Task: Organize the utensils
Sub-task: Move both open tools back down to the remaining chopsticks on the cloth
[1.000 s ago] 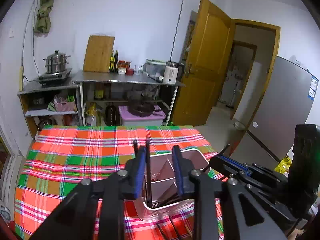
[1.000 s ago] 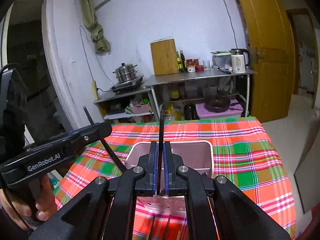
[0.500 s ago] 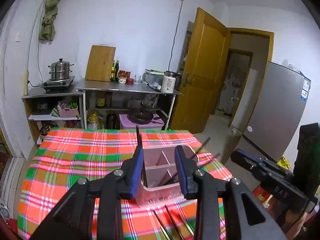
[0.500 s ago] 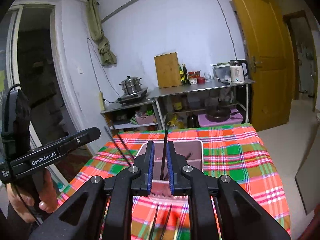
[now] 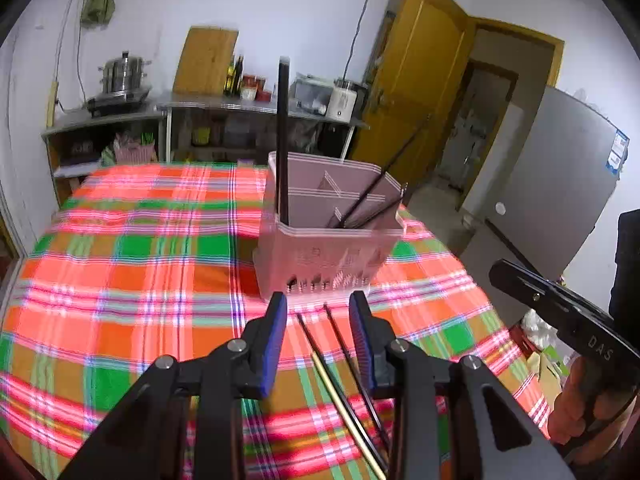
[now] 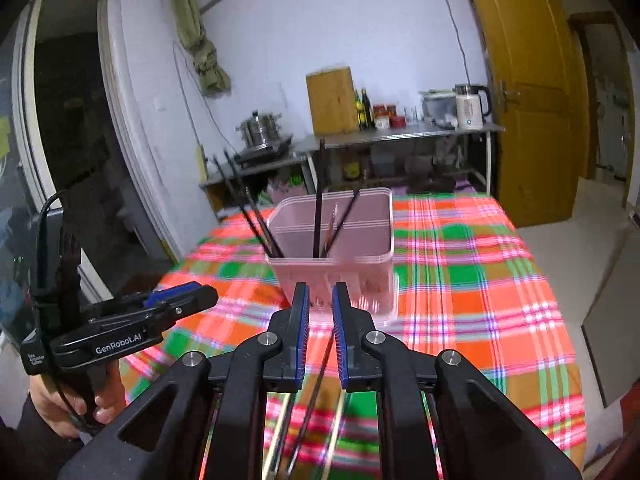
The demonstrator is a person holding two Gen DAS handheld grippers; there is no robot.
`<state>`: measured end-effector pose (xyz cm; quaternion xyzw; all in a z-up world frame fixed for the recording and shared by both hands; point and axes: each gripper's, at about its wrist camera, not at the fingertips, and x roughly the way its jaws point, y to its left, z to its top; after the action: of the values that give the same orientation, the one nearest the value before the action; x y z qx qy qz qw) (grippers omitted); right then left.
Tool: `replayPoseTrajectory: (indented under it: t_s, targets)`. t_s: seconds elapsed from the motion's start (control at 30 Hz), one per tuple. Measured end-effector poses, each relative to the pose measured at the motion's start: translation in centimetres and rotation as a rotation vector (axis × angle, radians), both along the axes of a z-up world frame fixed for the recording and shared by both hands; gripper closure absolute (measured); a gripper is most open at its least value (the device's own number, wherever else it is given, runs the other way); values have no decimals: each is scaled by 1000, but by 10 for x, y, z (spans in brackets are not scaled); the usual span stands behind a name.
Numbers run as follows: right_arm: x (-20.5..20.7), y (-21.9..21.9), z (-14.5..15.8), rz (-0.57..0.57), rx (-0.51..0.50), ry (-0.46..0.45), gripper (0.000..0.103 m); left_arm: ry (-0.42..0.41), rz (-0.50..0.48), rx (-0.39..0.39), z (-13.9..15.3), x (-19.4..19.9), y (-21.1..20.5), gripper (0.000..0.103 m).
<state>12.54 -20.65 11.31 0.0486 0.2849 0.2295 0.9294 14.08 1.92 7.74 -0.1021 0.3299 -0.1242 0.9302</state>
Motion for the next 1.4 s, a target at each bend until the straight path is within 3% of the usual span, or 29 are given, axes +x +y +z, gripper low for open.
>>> replayPoseTrajectory:
  t_s: [0.6, 0.83, 1.13, 1.4]
  targets:
    - [41, 23, -90, 61, -70, 240, 93, 178, -10, -22, -71, 36, -5, 69]
    - [57, 34, -121, 73, -87, 319, 93, 198, 10, -25, -80, 44, 6, 69]
    - [69, 51, -138, 90, -121, 355, 93, 213, 2, -33, -83, 55, 8, 69]
    - [68, 38, -138, 61, -132, 344, 94, 245, -49, -15, -90, 65, -19, 69]
